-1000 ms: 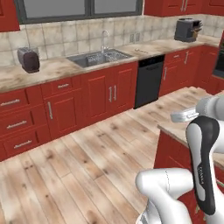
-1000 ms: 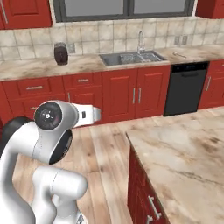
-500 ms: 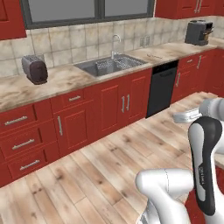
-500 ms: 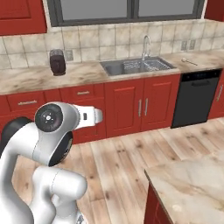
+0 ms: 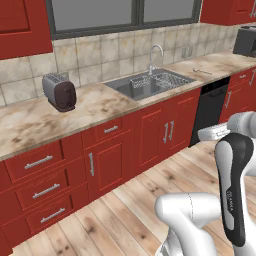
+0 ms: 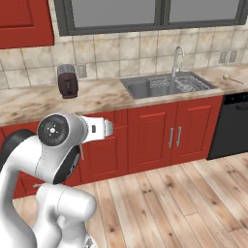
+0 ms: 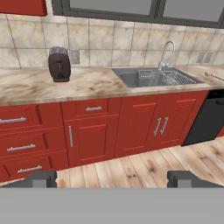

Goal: Grab the spray bottle from the cabinet, then place it next to the cutting board for sanitizing. Then grab the dish brush from the countertop next to the sink and place it next to the cutting board.

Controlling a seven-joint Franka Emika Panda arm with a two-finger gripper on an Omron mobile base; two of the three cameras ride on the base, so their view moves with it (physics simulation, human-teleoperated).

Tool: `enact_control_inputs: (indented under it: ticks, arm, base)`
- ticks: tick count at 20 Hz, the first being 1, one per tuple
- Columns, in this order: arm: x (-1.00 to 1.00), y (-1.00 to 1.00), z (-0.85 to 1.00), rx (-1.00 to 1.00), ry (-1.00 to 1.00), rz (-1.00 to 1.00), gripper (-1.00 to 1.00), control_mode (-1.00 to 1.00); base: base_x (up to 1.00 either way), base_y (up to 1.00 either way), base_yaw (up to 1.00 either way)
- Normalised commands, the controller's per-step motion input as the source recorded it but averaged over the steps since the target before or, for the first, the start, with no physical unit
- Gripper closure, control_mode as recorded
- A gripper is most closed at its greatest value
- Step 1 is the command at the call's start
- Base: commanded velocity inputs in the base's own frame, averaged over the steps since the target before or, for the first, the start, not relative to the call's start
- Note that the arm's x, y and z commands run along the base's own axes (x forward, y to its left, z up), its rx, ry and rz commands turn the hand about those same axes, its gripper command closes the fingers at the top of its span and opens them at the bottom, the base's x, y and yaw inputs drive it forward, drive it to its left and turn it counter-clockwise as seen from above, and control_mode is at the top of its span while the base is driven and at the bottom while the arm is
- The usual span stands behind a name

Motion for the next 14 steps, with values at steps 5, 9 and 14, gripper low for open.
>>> enact_control_inputs:
  ticks: [5, 9, 14]
  arm:
    - [0.00, 0.00, 0.00, 0.00, 0.00, 0.00, -1.00, 1.00]
    - [0.00, 0.00, 0.00, 0.00, 0.00, 0.00, -1.00, 1.00]
    - [0.00, 0.00, 0.00, 0.00, 0.00, 0.00, -1.00, 1.00]
  base:
    - [1.00, 0.41, 0.00]
    - [1.00, 0.04, 0.07]
    - [1.00, -0.83, 0.37]
